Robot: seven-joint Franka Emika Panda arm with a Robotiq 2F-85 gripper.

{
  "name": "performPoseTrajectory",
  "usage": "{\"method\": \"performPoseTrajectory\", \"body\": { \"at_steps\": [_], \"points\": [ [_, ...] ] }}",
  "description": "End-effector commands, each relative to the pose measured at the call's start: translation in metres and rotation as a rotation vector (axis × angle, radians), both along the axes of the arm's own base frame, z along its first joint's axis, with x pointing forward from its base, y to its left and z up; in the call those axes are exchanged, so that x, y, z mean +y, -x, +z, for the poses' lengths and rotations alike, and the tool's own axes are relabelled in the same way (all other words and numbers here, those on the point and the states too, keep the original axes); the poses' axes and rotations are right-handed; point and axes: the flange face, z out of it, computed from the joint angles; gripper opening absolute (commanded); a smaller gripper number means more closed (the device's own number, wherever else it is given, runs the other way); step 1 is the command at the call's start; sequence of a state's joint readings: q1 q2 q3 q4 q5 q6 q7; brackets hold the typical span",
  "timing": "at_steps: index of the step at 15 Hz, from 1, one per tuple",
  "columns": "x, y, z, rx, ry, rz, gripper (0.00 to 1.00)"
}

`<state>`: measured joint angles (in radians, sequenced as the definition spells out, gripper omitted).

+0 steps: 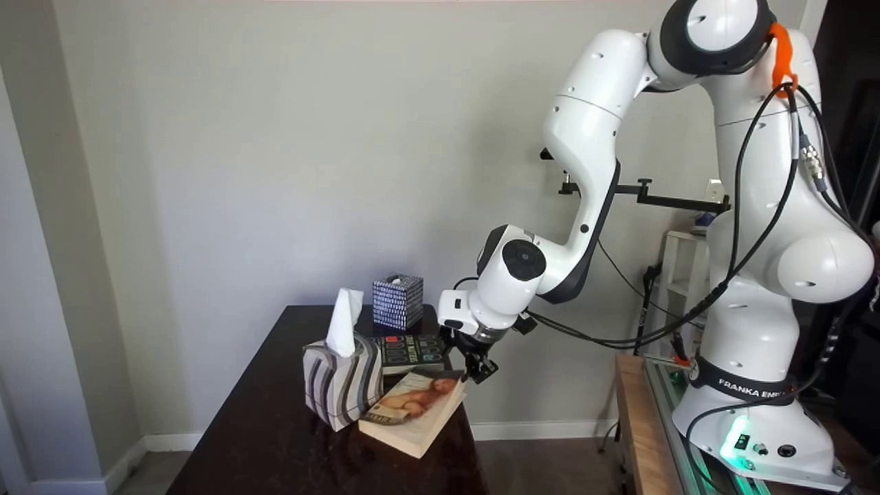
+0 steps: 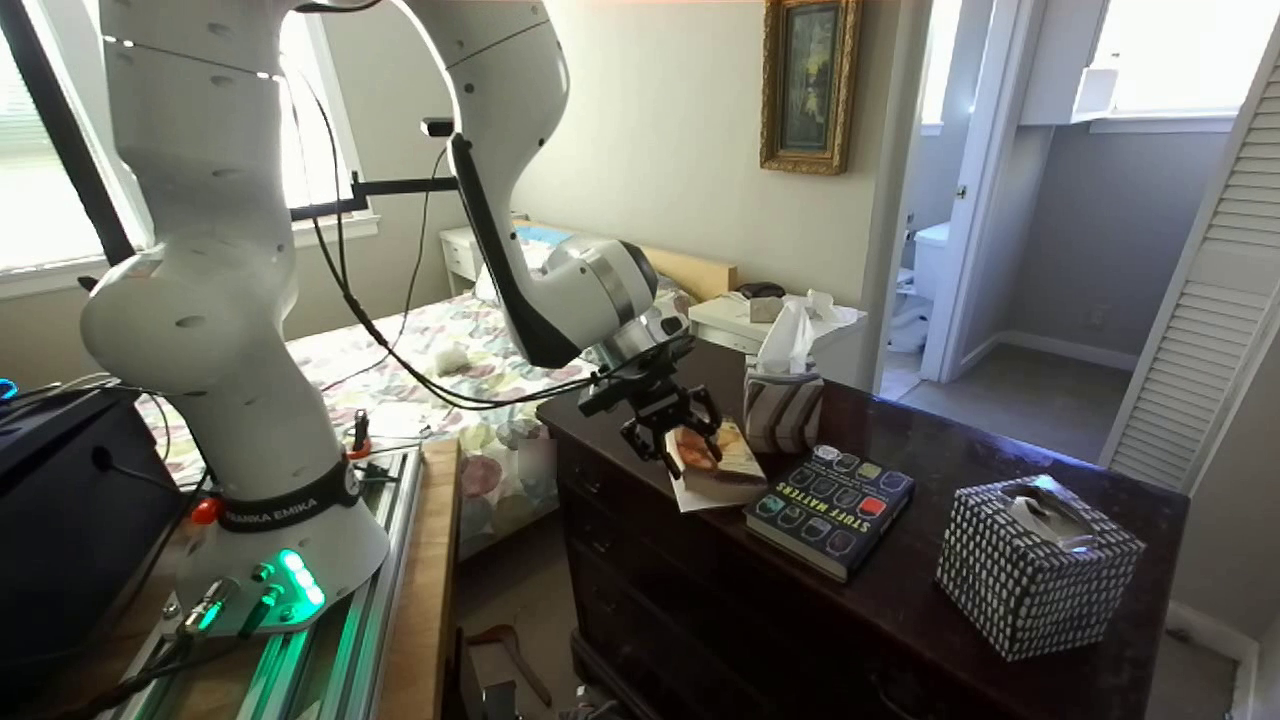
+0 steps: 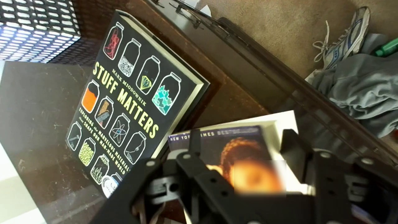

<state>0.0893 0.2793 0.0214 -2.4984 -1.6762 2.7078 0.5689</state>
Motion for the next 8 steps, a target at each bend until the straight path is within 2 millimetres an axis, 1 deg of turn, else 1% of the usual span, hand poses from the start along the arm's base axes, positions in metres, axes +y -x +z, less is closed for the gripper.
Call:
{"method": "performPoseTrajectory", "body": {
  "at_steps": [1, 2, 3, 4, 5, 7, 8],
  "points": [
    [-0.0001, -0.006, -0.0155, -0.003, -0.03, -0.003, 0.82],
    [0.0006, -0.0059, -0.0197, -0.001, -0.036, -0.005, 0.82],
    [0.0011, -0.0058, -0.0229, 0.0, -0.037, -0.006, 0.79],
    [0.0019, -0.0057, -0.0248, -0.002, -0.044, -0.006, 0.92],
    [0.0027, -0.006, -0.0255, -0.006, -0.055, -0.009, 0.93],
    [0.0072, -0.0075, -0.022, -0.017, -0.108, -0.017, 1.0],
    [0.0098, -0.0081, -0.019, -0.017, -0.153, -0.024, 1.0]
  ]
}}
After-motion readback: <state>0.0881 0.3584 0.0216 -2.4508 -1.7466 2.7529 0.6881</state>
